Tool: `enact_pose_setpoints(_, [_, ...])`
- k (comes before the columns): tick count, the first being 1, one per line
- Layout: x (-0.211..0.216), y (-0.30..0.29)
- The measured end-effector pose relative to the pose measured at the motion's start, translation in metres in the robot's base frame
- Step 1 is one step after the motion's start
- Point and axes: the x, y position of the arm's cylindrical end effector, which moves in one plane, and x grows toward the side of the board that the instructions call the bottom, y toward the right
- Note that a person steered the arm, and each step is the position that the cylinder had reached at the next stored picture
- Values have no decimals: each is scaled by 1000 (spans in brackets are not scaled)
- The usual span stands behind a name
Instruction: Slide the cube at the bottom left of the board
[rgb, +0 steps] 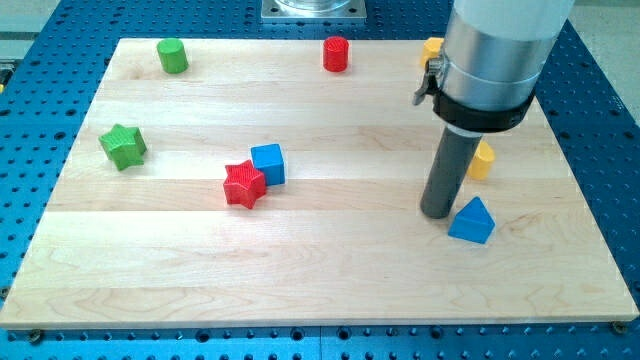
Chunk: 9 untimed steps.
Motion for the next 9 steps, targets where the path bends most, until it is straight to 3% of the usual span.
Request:
enact_pose_setpoints(2, [54,59])
enact_pose_setpoints(3, [37,-63])
enact_pose_setpoints(4, [-17,-181])
enact_pose_setpoints(6, [-105,-205])
enact_pose_setpoints(7, [-141,-169])
enact_pose_setpoints(8, [-156,-224])
enact_pose_setpoints(9, [-70,-287])
